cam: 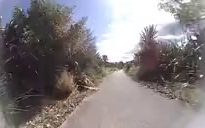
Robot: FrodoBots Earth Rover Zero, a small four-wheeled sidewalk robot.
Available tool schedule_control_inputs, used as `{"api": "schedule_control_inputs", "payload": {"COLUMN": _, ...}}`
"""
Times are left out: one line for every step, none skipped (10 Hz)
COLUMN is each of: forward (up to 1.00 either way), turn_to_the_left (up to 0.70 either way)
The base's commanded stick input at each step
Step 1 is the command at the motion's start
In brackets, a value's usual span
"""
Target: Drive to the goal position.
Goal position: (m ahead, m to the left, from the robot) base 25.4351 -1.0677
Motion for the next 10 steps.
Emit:
{"api": "schedule_control_inputs", "payload": {"forward": 0.70, "turn_to_the_left": 0.00}}
{"api": "schedule_control_inputs", "payload": {"forward": 0.70, "turn_to_the_left": 0.00}}
{"api": "schedule_control_inputs", "payload": {"forward": 0.70, "turn_to_the_left": 0.00}}
{"api": "schedule_control_inputs", "payload": {"forward": 0.70, "turn_to_the_left": 0.00}}
{"api": "schedule_control_inputs", "payload": {"forward": 0.70, "turn_to_the_left": -0.01}}
{"api": "schedule_control_inputs", "payload": {"forward": 0.70, "turn_to_the_left": -0.03}}
{"api": "schedule_control_inputs", "payload": {"forward": 0.70, "turn_to_the_left": -0.04}}
{"api": "schedule_control_inputs", "payload": {"forward": 0.70, "turn_to_the_left": -0.06}}
{"api": "schedule_control_inputs", "payload": {"forward": 0.70, "turn_to_the_left": -0.08}}
{"api": "schedule_control_inputs", "payload": {"forward": 0.70, "turn_to_the_left": -0.09}}
